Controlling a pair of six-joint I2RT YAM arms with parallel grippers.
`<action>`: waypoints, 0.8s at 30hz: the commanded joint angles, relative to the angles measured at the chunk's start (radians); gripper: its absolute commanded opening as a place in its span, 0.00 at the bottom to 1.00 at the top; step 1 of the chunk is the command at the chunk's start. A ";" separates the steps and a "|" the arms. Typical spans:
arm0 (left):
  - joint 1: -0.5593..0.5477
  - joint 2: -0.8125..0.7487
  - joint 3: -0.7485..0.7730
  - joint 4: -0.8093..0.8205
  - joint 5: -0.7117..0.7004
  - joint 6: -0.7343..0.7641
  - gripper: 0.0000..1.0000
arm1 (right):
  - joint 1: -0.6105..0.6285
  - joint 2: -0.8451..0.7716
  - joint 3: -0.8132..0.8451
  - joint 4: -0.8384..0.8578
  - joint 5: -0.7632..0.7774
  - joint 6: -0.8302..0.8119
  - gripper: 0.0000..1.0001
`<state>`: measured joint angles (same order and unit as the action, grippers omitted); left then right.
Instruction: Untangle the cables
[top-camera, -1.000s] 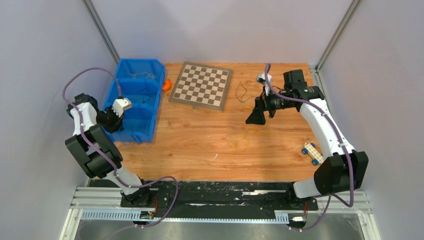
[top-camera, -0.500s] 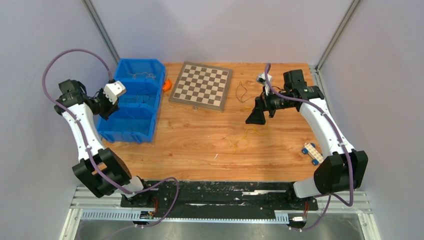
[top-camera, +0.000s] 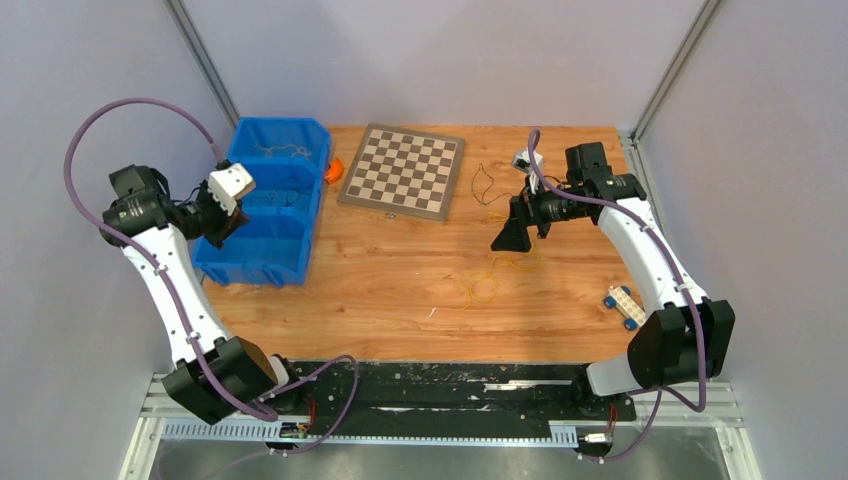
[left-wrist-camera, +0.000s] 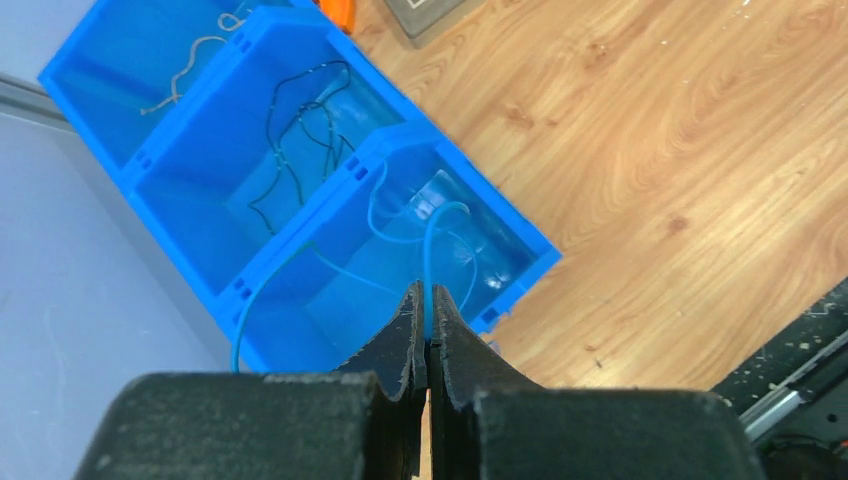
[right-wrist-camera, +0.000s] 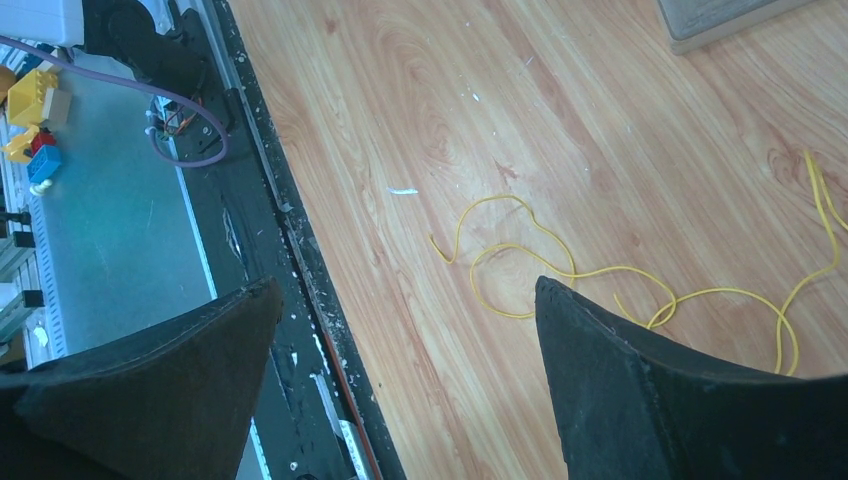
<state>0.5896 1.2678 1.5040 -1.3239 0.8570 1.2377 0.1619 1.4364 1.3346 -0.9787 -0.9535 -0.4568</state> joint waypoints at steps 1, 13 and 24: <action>-0.004 -0.016 -0.074 0.037 -0.009 -0.064 0.00 | -0.004 -0.022 -0.005 0.026 -0.041 -0.012 0.96; -0.010 0.280 -0.069 0.317 -0.304 -0.357 0.00 | -0.006 0.006 -0.041 0.029 -0.034 -0.028 0.95; -0.021 0.373 0.004 0.260 -0.362 -0.359 0.60 | -0.018 0.028 -0.050 0.029 -0.033 -0.035 0.95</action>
<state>0.5491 1.6970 1.4425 -1.0096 0.4679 0.8742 0.1535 1.4712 1.2892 -0.9749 -0.9588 -0.4664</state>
